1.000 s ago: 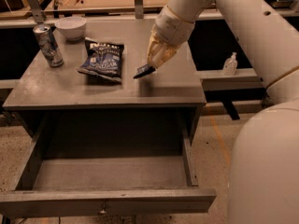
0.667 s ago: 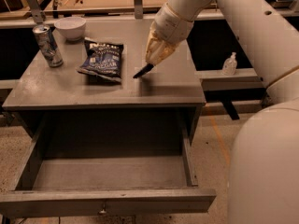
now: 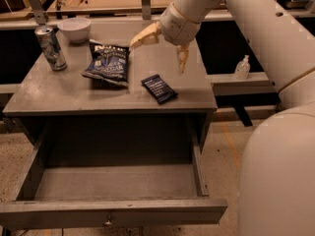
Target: Place rxbar blueberry into top drawer
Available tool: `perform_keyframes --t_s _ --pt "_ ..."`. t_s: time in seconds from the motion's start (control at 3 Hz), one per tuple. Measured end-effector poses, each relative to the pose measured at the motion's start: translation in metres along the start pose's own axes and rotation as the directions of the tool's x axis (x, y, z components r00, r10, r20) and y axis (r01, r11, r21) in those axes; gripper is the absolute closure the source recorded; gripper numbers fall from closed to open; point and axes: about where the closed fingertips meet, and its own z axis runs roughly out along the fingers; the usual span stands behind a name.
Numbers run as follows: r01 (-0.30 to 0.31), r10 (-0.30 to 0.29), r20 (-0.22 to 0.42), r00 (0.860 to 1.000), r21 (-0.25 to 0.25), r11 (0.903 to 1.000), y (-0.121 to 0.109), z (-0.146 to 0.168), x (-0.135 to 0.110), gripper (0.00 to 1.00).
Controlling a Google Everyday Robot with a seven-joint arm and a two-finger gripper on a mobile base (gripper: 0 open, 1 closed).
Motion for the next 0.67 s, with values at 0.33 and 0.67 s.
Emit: perform_keyframes --t_s 0.33,0.67 --pt "0.041 -0.042 -0.029 0.999 -0.038 0.9984 -0.007 0.005 0.0 0.0" --pt "0.145 -0.147 -0.012 0.989 -0.109 0.9834 -0.011 0.015 -0.009 0.0"
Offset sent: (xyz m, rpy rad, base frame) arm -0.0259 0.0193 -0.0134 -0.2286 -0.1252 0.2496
